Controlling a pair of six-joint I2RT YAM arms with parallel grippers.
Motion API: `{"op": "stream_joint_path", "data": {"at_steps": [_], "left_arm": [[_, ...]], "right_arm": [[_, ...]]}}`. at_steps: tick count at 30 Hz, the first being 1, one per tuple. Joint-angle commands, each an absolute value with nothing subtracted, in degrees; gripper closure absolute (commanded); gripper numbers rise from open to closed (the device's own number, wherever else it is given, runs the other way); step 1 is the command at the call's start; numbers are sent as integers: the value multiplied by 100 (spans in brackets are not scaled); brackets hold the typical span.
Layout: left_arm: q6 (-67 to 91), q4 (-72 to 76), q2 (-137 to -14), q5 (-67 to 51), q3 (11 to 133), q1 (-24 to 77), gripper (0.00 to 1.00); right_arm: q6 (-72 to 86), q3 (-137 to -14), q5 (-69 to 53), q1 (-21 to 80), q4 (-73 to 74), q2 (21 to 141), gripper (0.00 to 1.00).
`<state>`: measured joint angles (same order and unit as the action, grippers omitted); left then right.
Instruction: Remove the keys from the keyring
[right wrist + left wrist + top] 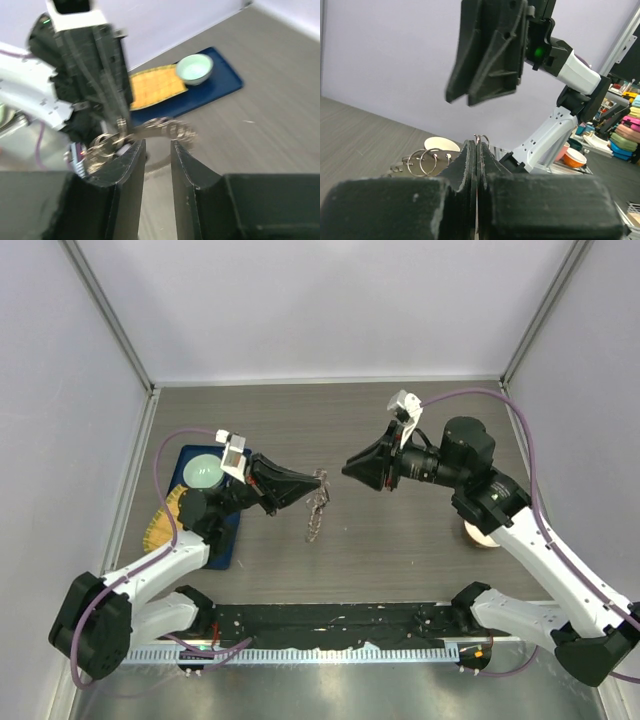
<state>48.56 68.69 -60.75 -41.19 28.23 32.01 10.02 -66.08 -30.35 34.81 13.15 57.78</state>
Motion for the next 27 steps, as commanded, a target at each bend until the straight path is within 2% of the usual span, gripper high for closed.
{"op": "stream_joint_path", "data": {"at_steps": [1,5,13,27], "left_arm": [[5414,8359,-6170,-4368,2944,3103,100],[5388,8350,-6205,-4394,3032,3111,100],[5388,8332,-6153,-4342,2962,3103,100],[5159,8060,-6152,-4192,3023,3103,100]], "right_arm": [[1599,-6338,-4298,3472,686,5503,68],[1880,-6039,-4202,3480,194,5432,69],[2197,-5906,-4042,3480,-395,5774,79],[2856,-5406,-4281,3779,-1143,5713,81]]}}
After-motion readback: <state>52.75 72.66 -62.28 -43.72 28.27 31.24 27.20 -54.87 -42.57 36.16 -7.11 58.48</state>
